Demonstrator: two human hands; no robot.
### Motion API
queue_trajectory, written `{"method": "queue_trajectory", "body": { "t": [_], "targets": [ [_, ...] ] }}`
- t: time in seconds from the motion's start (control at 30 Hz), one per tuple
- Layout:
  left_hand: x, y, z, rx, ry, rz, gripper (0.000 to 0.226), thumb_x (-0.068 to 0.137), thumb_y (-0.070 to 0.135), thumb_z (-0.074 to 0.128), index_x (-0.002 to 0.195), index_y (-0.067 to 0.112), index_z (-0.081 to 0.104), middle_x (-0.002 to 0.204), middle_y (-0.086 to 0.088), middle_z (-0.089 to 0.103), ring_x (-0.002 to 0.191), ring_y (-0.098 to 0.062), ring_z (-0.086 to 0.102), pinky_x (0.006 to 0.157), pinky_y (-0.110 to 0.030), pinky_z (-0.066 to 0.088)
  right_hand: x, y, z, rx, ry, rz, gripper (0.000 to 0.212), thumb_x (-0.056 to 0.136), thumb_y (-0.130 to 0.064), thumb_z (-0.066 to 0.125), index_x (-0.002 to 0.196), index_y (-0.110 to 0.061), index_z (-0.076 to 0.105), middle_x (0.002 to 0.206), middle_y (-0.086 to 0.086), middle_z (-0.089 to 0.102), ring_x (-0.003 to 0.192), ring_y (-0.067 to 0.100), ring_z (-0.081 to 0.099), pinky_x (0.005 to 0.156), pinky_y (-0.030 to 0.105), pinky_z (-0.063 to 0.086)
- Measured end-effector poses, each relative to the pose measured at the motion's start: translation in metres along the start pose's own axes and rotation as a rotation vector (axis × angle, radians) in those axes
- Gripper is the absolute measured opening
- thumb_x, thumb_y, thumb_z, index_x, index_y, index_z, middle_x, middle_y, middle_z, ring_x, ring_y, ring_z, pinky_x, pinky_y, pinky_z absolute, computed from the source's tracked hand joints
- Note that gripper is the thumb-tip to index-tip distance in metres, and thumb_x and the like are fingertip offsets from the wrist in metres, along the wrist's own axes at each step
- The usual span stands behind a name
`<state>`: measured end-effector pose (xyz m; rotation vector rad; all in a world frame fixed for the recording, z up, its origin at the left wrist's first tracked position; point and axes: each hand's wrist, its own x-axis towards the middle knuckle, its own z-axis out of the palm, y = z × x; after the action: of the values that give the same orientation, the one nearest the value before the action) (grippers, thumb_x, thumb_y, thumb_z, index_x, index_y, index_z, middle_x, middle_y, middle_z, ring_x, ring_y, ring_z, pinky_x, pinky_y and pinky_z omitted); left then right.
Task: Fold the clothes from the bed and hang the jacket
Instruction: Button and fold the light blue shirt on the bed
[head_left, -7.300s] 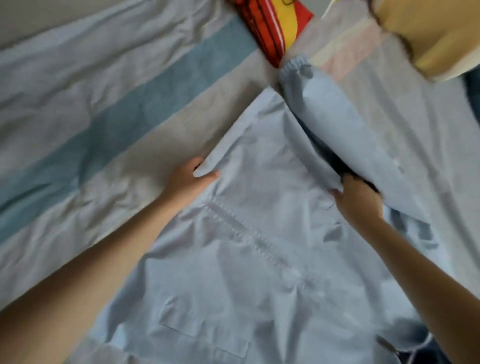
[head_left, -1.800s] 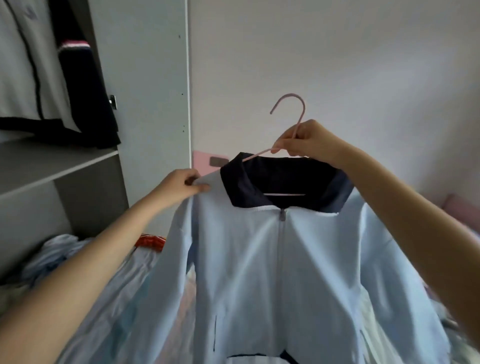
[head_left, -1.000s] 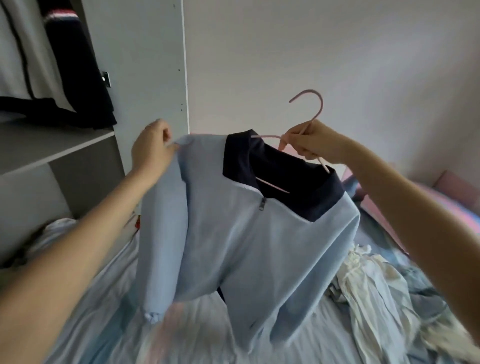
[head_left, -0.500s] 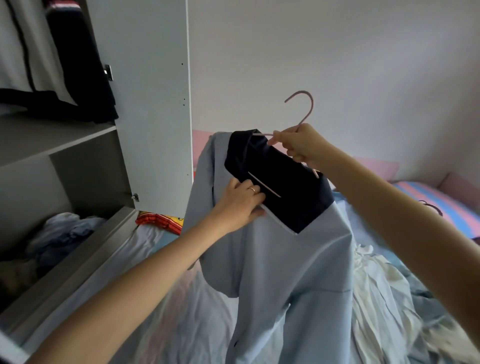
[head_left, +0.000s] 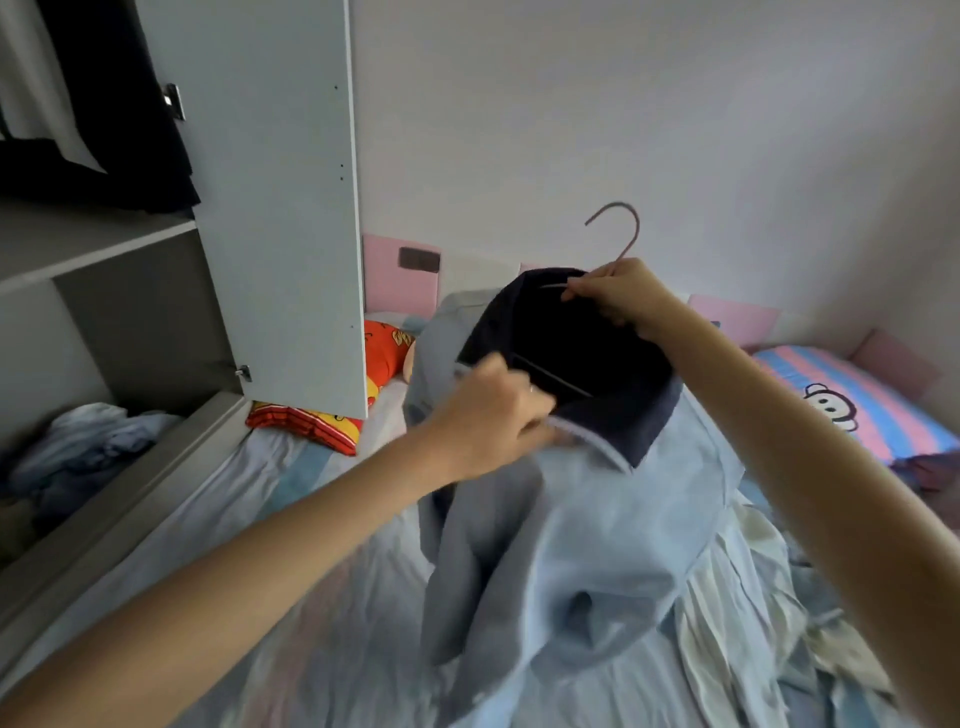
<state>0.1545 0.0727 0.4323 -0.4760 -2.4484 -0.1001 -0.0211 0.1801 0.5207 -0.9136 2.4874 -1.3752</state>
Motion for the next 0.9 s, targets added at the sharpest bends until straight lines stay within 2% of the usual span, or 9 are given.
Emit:
{"method": "queue_trajectory", "body": {
  "t": [0.07,0.13,0.27,0.33,0.47,0.63,0.77,0.83,0.9],
  "targets": [
    [-0.03,0.001,0.02,-0.239,-0.497,-0.222,0.044,0.089,0.04,0.06,0.125,0.015,0.054,0.128,-0.008,0.055,0.116,-0.02,0.052,0.102,-0.035,0.037,-0.002,-0.006,-0.005,0.031,-0.056,-0.024,0.021,0.092,-0.023,0.062,0.081,-0.008,0.072,0.039,-0.011,0.028,0.034,0.004,0.021,0.034,0.016,0.016],
    [-0.049,-0.008,0.023,-0.511,-0.57,-0.351,0.065,0.093,0.031,0.059,0.148,0.029,0.025,0.155,0.01,0.022,0.141,-0.004,0.022,0.115,-0.025,0.021,-0.004,-0.005,-0.01,-0.005,-0.104,-0.016,0.022,0.092,-0.025,0.062,0.082,-0.009,0.073,0.042,-0.009,0.027,0.036,0.005,0.021,0.035,0.016,0.016],
    [-0.034,-0.049,-0.003,-0.356,-0.005,-0.286,0.028,0.09,0.003,0.057,0.113,0.017,0.066,0.123,0.001,0.06,0.116,-0.01,0.054,0.103,-0.027,0.04,-0.008,0.002,-0.011,-0.149,-0.083,0.034,0.023,0.09,-0.024,0.063,0.078,-0.007,0.073,0.037,-0.009,0.029,0.034,0.006,0.023,0.037,0.017,0.02],
    [-0.027,-0.076,-0.009,-0.199,0.167,-0.398,0.025,0.087,0.005,0.062,0.111,0.011,0.064,0.117,-0.005,0.062,0.11,-0.02,0.058,0.096,-0.027,0.042,-0.012,-0.001,-0.009,-0.103,-0.125,0.005,0.022,0.089,-0.023,0.065,0.076,-0.008,0.073,0.04,-0.008,0.03,0.037,0.008,0.023,0.039,0.017,0.02],
    [-0.032,-0.108,0.008,-0.348,0.043,-0.721,0.056,0.088,0.021,0.066,0.137,0.011,0.042,0.139,-0.008,0.044,0.126,-0.021,0.044,0.103,-0.031,0.034,-0.019,-0.01,-0.022,-0.051,-0.15,-0.079,0.02,0.087,-0.023,0.067,0.075,-0.008,0.073,0.041,-0.007,0.029,0.039,0.008,0.022,0.039,0.016,0.018],
    [-0.039,-0.119,0.017,-0.48,0.092,-0.804,0.039,0.094,0.014,0.055,0.13,0.004,0.048,0.129,-0.012,0.052,0.119,-0.023,0.05,0.102,-0.033,0.038,-0.023,-0.014,-0.046,-0.006,-0.049,-0.167,0.017,0.086,-0.02,0.068,0.078,-0.006,0.073,0.039,-0.009,0.031,0.038,0.006,0.023,0.039,0.014,0.02],
    [-0.03,-0.121,0.012,-0.393,0.18,-0.739,0.053,0.092,0.015,0.06,0.139,0.006,0.039,0.141,-0.016,0.038,0.133,-0.026,0.035,0.108,-0.031,0.026,-0.025,-0.011,-0.06,0.029,0.034,-0.229,0.012,0.087,-0.019,0.068,0.081,-0.009,0.072,0.037,-0.012,0.033,0.035,0.005,0.025,0.038,0.011,0.021],
    [-0.023,-0.121,0.008,-0.402,0.131,-0.718,0.051,0.092,0.027,0.056,0.138,0.011,0.04,0.136,-0.01,0.048,0.126,-0.026,0.045,0.106,-0.036,0.032,-0.025,-0.007,-0.06,0.033,0.044,-0.254,0.011,0.086,-0.019,0.068,0.081,-0.01,0.072,0.037,-0.013,0.033,0.036,0.004,0.025,0.039,0.011,0.022],
    [-0.018,-0.118,0.004,-0.457,0.146,-0.712,0.032,0.096,0.024,0.052,0.123,0.008,0.048,0.112,-0.009,0.06,0.103,-0.027,0.058,0.086,-0.03,0.041,-0.027,-0.006,-0.057,0.02,0.04,-0.278,0.012,0.087,-0.019,0.068,0.081,-0.009,0.072,0.037,-0.014,0.035,0.036,0.003,0.027,0.04,0.01,0.023]
  ]
}}
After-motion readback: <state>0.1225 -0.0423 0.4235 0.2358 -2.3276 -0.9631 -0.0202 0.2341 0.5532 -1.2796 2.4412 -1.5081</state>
